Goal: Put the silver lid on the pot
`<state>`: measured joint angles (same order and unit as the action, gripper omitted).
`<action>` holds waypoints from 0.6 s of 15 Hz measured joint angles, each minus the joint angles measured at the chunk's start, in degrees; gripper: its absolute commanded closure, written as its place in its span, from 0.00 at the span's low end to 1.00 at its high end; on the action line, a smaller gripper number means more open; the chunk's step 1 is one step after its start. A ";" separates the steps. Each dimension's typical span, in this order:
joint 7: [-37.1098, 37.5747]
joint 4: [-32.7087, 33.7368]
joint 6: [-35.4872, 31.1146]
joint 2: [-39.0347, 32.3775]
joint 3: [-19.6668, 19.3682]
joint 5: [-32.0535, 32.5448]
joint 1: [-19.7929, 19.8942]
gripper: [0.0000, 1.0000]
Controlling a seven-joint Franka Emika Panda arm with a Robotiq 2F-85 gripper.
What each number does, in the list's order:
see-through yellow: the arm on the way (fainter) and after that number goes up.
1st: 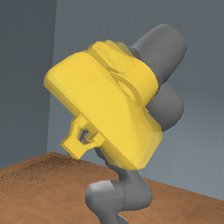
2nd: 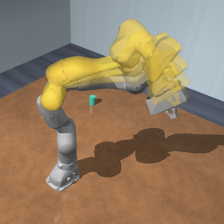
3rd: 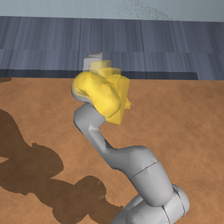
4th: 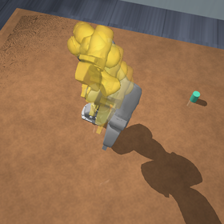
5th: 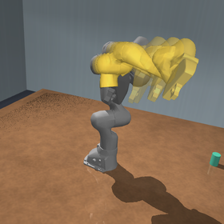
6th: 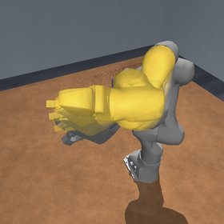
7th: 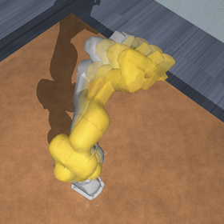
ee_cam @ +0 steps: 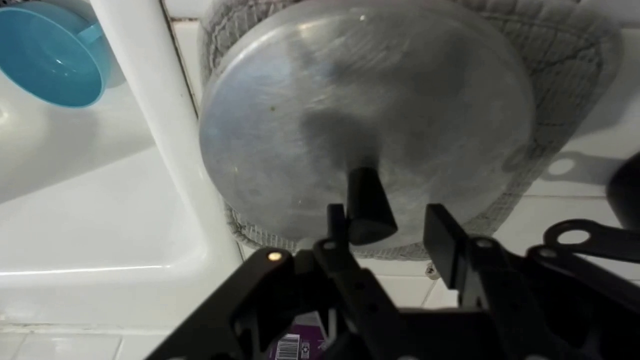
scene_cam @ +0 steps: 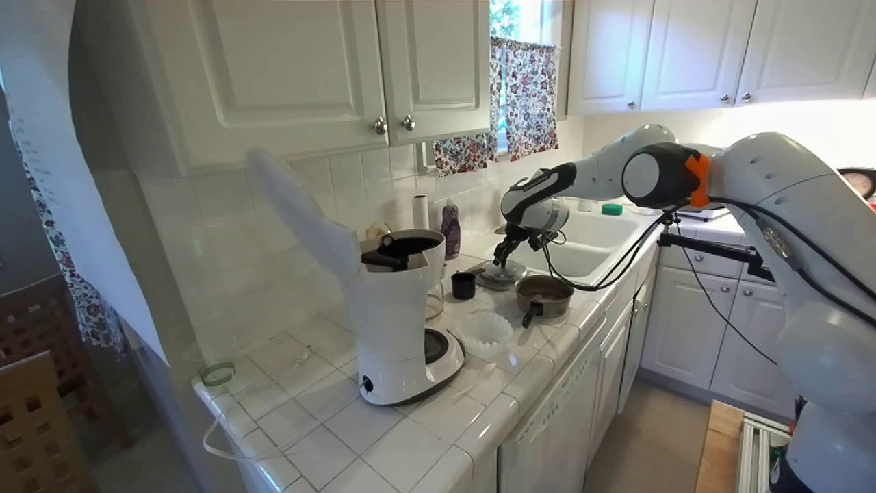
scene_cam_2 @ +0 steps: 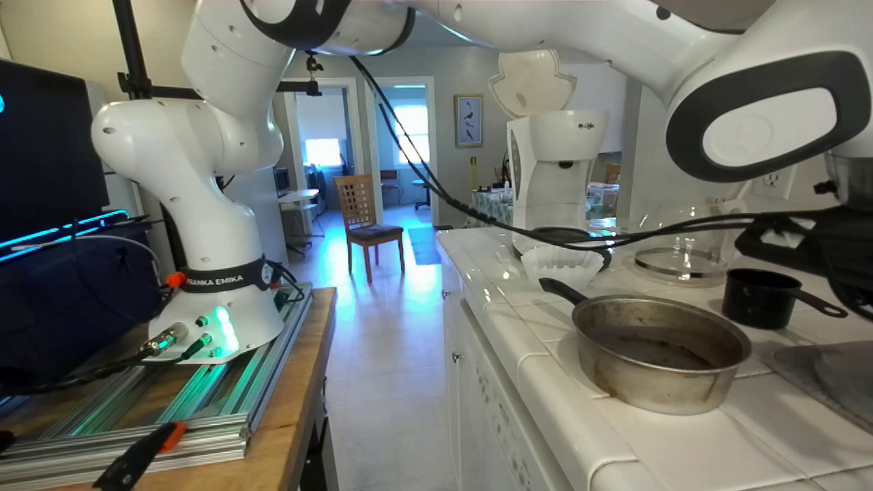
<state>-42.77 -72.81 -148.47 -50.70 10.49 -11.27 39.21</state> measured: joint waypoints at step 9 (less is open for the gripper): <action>-0.27 0.21 -0.05 -0.05 0.20 0.00 0.50 0.94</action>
<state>-43.04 -72.60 -148.52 -50.75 10.69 -11.26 39.71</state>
